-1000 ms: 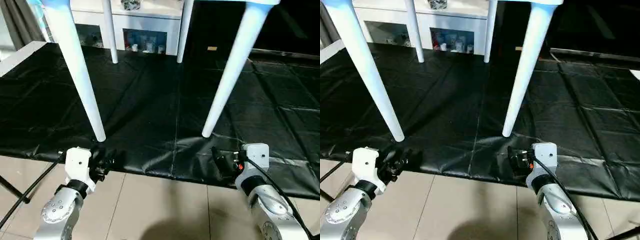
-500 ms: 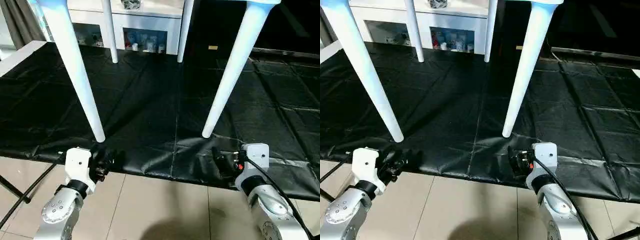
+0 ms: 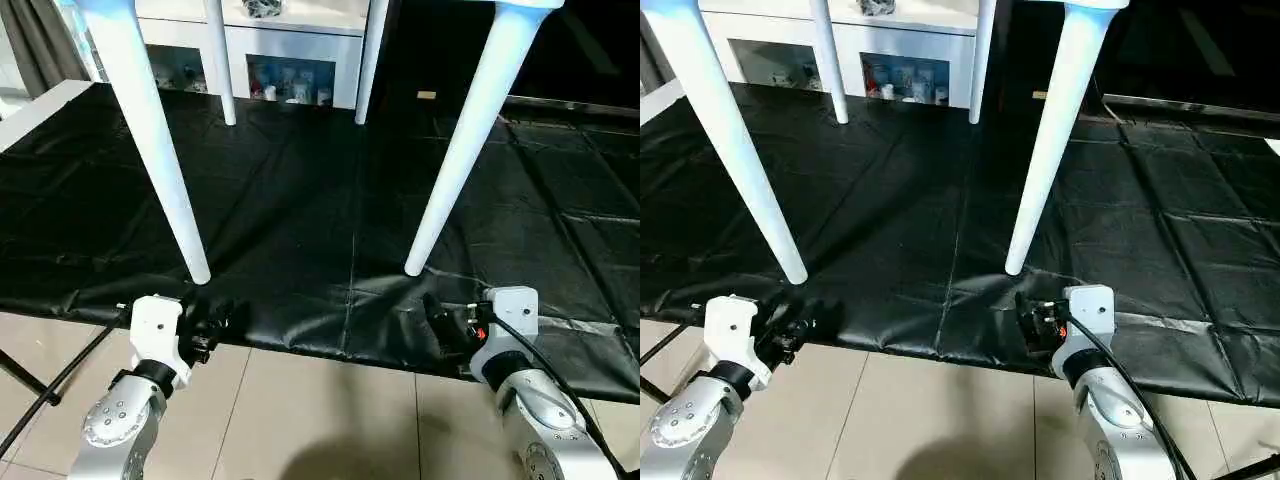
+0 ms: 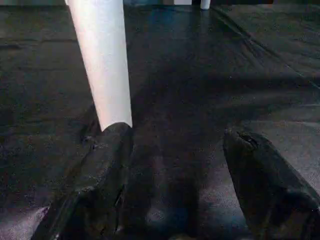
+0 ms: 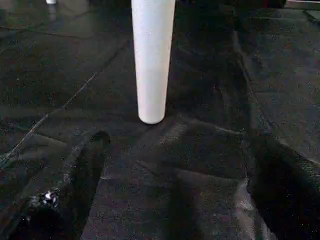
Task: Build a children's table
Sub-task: Flip table
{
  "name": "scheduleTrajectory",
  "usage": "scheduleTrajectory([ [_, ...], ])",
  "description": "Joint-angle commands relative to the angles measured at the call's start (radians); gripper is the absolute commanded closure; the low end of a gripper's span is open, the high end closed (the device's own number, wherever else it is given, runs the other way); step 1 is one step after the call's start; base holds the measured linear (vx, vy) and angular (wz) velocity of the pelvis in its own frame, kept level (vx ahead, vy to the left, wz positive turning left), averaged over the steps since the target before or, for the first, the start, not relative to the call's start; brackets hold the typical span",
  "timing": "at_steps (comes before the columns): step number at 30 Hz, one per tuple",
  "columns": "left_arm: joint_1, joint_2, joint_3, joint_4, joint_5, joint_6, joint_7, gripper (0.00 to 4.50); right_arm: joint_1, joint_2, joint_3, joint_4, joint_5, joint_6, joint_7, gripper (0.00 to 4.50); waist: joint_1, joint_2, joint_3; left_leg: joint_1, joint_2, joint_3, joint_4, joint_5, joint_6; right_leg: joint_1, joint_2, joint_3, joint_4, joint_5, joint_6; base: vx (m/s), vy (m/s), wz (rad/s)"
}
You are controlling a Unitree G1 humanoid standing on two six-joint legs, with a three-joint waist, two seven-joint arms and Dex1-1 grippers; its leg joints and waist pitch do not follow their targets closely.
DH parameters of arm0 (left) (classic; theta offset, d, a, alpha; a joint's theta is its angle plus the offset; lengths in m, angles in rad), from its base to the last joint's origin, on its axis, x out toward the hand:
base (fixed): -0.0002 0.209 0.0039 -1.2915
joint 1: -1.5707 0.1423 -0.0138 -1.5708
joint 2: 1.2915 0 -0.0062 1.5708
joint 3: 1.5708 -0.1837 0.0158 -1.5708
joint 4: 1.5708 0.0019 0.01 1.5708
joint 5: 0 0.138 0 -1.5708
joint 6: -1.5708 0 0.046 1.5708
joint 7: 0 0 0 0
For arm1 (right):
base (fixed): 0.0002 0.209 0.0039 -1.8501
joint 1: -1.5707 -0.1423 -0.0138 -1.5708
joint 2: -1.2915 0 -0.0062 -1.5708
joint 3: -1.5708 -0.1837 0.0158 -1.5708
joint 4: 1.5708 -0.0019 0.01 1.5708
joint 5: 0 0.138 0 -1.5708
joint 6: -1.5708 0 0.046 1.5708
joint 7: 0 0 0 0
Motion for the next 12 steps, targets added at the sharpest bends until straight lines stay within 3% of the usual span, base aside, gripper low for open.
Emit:
scheduleTrajectory([
  [1, 0.002, 0.002, -0.004, -0.018, 0.008, 0.009, 0.007, 1.24, -0.003, -0.007, 0.003, 0.010, -0.006, -0.001, -0.002, 0.00, 0.005, 0.002, -0.039, 0.000, 0.074, -0.035, -0.089, -0.282, -0.001, 0.026, -0.090, 0.077, -0.077, -0.290, -0.106, 0.000, 0.000, 0.00],
  [12, 0.002, 0.002, -0.004, -0.018, 0.008, 0.009, 0.007, 1.24, -0.003, -0.007, 0.003, 0.010, -0.006, -0.001, -0.002, 0.00, 0.005, 0.001, -0.038, 0.001, 0.074, -0.036, -0.089, -0.295, -0.004, 0.025, -0.090, 0.077, -0.081, -0.328, -0.092, 0.000, 0.000, 0.00],
])
